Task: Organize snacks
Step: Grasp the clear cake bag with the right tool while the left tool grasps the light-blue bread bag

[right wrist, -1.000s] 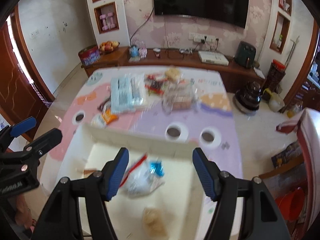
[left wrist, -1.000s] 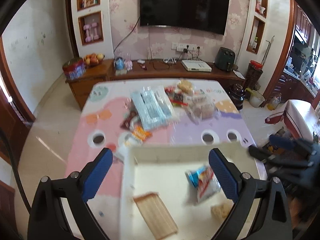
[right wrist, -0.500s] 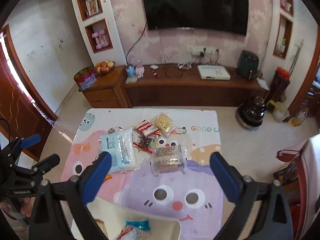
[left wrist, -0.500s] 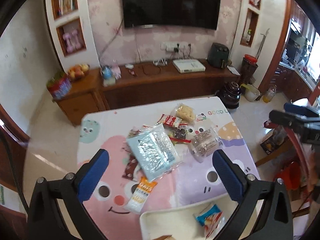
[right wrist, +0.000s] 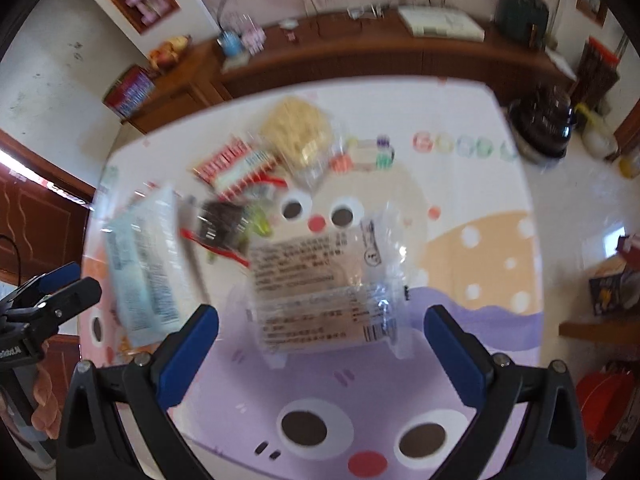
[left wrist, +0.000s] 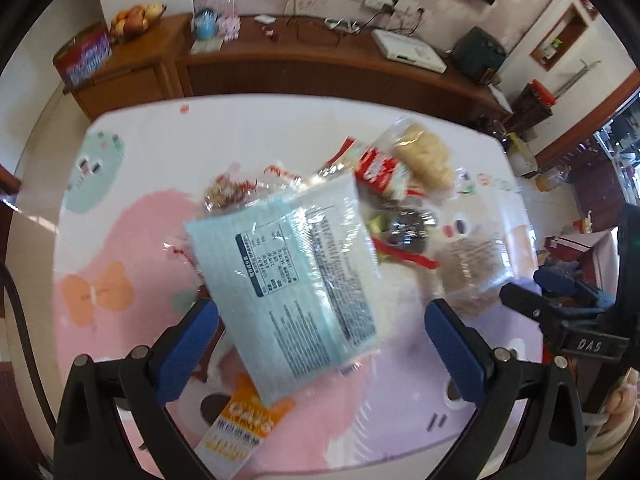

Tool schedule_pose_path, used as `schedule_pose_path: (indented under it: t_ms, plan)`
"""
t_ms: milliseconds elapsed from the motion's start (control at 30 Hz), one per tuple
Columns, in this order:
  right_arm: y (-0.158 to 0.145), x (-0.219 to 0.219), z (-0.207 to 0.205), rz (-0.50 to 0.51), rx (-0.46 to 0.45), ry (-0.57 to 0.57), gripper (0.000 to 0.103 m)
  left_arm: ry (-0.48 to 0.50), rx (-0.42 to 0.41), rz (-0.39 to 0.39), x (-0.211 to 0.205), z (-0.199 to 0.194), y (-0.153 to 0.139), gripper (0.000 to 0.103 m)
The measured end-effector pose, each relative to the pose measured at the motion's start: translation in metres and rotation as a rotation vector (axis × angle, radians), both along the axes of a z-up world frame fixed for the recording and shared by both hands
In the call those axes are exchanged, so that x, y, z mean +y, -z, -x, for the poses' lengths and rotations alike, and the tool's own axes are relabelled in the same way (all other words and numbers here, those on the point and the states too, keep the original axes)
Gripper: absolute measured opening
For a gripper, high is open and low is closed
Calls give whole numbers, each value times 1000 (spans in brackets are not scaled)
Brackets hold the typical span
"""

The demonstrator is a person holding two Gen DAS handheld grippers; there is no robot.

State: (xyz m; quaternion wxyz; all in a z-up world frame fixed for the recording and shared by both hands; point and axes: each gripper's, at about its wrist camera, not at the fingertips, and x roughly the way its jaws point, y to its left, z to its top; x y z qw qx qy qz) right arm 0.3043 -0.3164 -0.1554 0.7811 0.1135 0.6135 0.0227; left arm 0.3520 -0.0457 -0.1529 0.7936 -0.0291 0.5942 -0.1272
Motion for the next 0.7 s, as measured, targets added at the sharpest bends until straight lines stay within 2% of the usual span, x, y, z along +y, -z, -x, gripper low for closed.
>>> schedule_pose_path:
  t_ms: [100, 233, 467, 700]
  plan:
    - [21, 7, -8, 17, 31, -10, 103, -18, 27, -12, -5, -8, 24, 103]
    - [39, 21, -18, 83, 55, -34, 103, -21, 38, -40, -17, -14, 42, 103]
    - [44, 37, -24, 165, 75, -67, 103, -55, 47, -116, -41, -24, 61, 103]
    - [57, 36, -22, 123, 112, -36, 103, -144, 91, -196, -53, -29, 83, 103]
